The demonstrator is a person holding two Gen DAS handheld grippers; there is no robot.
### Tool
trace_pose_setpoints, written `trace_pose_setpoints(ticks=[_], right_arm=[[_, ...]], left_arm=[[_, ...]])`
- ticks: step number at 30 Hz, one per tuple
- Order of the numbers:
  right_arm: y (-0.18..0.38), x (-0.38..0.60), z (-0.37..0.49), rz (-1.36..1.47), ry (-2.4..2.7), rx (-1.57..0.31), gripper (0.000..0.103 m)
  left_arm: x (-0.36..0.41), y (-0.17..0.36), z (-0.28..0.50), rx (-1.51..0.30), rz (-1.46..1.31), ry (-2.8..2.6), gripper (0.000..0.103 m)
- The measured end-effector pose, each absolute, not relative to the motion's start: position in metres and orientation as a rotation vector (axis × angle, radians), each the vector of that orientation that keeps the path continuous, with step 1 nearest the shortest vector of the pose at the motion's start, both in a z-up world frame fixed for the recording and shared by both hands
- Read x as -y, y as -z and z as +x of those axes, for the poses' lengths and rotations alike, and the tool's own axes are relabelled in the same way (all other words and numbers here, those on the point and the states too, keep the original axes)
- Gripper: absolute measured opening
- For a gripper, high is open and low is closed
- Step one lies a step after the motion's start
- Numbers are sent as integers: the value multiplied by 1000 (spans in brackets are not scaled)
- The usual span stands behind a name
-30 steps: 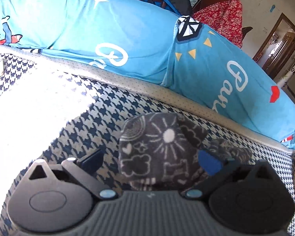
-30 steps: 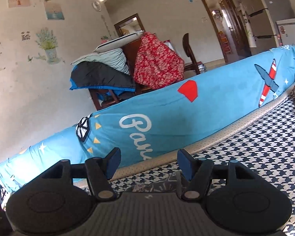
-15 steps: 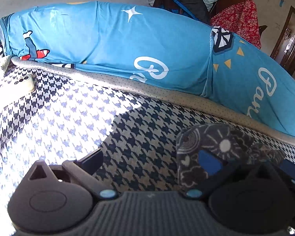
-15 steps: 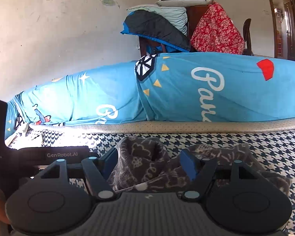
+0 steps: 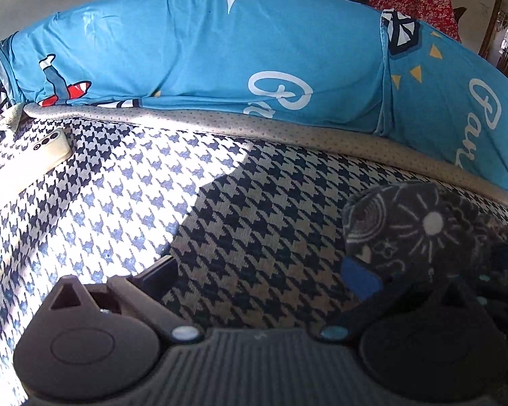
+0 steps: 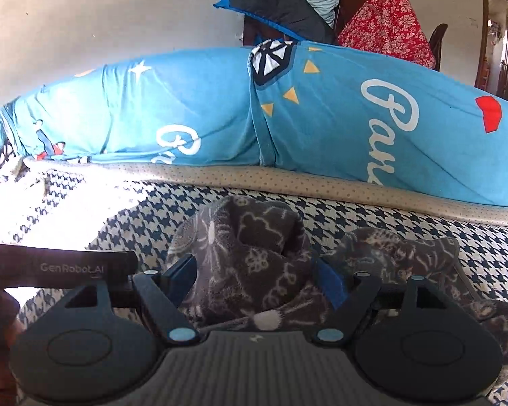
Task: Fold clothes
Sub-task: 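Grasp the grey garment again with the right gripper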
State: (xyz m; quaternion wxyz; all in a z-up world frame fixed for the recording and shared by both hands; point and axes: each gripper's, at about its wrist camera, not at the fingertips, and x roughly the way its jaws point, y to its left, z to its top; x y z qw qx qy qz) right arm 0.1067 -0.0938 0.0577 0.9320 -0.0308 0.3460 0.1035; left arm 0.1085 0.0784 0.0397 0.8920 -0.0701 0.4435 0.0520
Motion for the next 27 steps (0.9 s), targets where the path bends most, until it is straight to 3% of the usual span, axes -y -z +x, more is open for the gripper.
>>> trace_pose_setpoints(ticks=[7,20,22,27], right_arm=[[-62,97,120,50,-152,-749,78],[-31,75,141,-62,-68,-823,78],[-29,74,141,-70,-61,-824,73],[-30,77,140,-51,-34,-806,47]], left_arm=[[-82,-43,110,-903,-92,-136,103],[-91,-43,114,-921,-82,-150,103],[-91,-43,114,-919,-81,-149,103],[-90,-45,113,-913,-78,-144,103]])
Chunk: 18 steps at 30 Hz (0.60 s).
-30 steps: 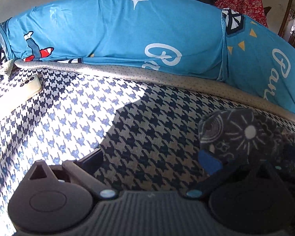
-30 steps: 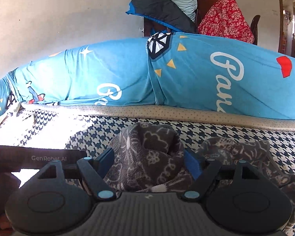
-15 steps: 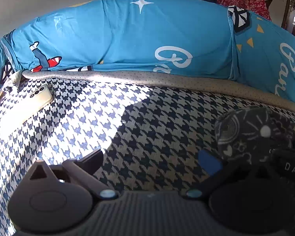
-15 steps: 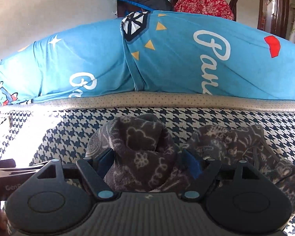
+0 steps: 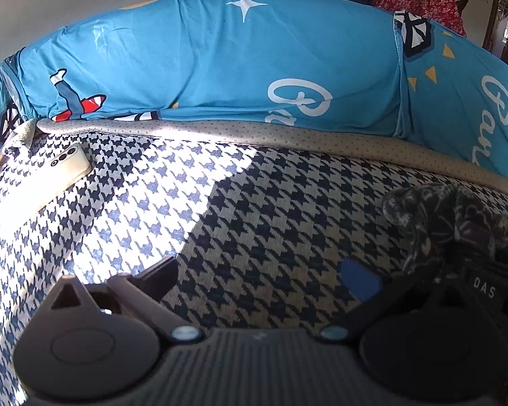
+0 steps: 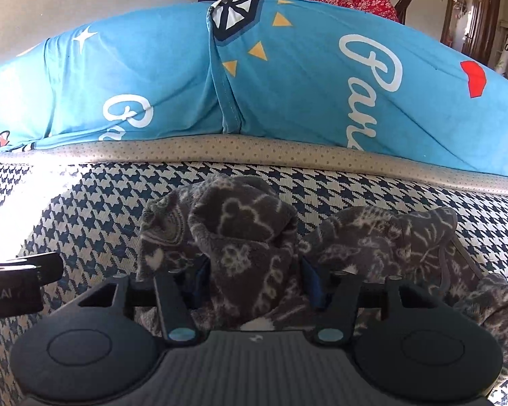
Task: Fold clothes
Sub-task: 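Grasp the grey garment again with the right gripper, then lift the grey garment with the right gripper past the left gripper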
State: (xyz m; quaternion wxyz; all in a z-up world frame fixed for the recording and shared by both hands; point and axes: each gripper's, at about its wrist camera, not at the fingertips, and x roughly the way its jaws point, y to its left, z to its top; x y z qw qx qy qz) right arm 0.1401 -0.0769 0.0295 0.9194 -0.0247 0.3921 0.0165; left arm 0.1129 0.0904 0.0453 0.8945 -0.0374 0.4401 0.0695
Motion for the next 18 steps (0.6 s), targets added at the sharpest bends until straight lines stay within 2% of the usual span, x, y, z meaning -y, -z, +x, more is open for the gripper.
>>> trace_pose_setpoints(ticks=[3,8,18], right_arm=[[-34,82,140,-9,-22,-788,34],[-45,89,137,81,-45,-728,19],[-62,84,132,268,-175,-606,18]], left_arm=[[-91,-47,112,-908,-78,-145,103],[-92,-52,111,-887,-75,-147,103],[-98,-55,108,-869,-42,-147,103]])
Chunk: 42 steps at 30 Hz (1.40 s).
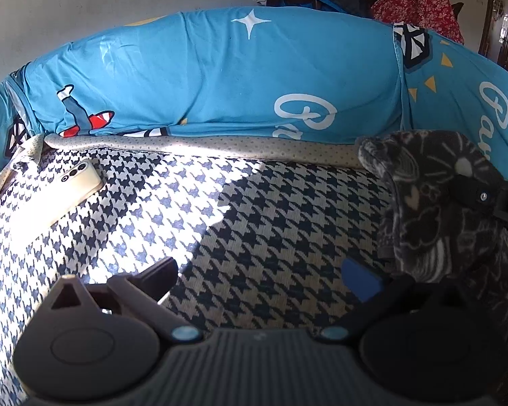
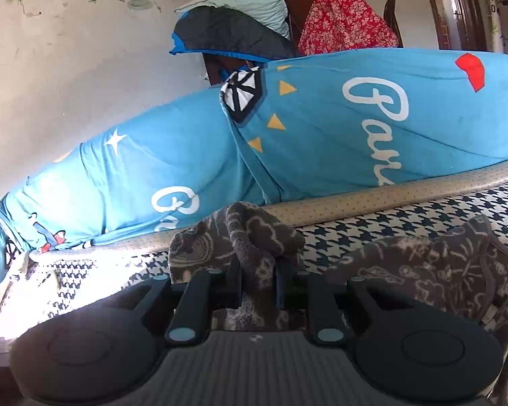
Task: Fold clothes
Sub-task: 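Lift the grey garment with the right gripper past the left gripper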
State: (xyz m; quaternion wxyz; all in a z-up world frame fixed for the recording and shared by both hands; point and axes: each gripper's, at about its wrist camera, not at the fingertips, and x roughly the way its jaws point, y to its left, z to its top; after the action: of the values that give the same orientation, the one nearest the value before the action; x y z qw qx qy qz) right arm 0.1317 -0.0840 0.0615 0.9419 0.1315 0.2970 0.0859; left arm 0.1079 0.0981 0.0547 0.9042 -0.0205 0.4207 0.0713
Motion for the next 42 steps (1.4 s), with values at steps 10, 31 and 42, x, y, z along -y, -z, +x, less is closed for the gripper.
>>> trace_pose_setpoints(ticks=[10,31,42], right_arm=[[-83,54,122,315,-301,-503,18],[-68,1,112,370,-554,-585,18],[-70,-13,102,364,-617,-607,24]], left_arm=[[-113,-55,101,-863,-12,-153,103],[-151,-56,83,-889,3,-227,103],[-171,-56,79,-902,1,-348,103]])
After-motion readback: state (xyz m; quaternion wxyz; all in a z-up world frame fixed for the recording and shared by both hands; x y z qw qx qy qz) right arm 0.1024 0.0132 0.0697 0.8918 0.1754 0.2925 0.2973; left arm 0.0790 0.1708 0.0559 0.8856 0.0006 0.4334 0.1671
